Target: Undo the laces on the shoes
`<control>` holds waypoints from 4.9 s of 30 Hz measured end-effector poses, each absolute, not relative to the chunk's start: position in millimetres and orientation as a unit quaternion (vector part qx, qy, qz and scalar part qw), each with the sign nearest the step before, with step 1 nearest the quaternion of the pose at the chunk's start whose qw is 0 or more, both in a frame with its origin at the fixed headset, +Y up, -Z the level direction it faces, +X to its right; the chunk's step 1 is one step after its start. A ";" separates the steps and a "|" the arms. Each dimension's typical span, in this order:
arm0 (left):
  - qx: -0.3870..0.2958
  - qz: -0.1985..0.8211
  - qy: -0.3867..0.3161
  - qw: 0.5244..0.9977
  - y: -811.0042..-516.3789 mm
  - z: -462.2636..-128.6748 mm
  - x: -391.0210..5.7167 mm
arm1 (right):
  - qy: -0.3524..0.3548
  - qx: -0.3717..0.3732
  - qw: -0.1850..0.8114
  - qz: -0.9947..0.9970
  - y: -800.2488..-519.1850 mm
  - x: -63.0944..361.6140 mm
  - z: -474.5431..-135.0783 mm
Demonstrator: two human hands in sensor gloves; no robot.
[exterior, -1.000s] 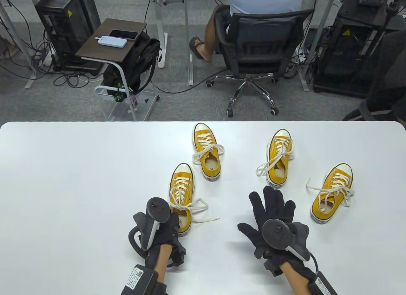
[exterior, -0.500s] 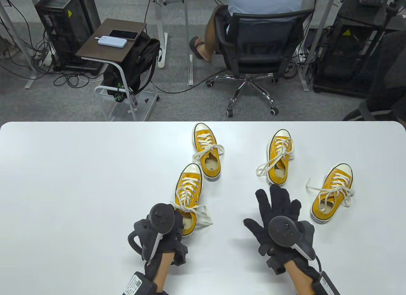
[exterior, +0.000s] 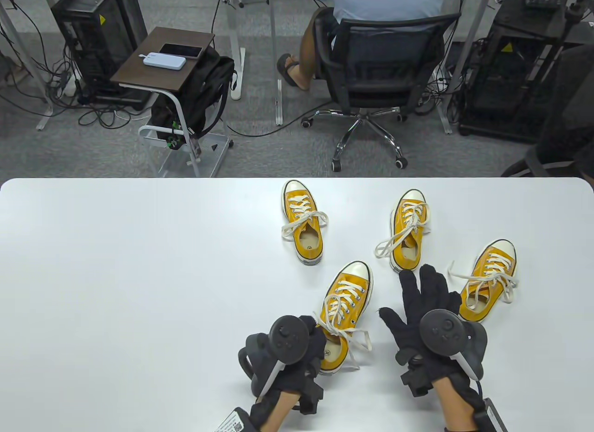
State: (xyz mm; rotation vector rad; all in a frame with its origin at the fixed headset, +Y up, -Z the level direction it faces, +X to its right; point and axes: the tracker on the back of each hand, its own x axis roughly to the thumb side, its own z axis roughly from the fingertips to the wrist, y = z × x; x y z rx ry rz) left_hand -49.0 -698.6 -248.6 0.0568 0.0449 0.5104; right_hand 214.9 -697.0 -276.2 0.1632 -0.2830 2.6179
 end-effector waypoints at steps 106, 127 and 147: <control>-0.139 0.324 0.030 0.935 -739.0 -278.2 -78.7 | 0.058 0.057 0.192 0.978 -720.2 194.3 -287.9; -0.010 0.313 -0.037 0.949 -743.7 -279.5 -53.0 | 0.110 0.099 0.101 0.984 -741.9 116.1 -270.7; 0.099 0.457 0.254 0.847 -726.0 -274.7 -221.8 | 0.125 0.094 0.115 0.981 -742.8 118.0 -270.9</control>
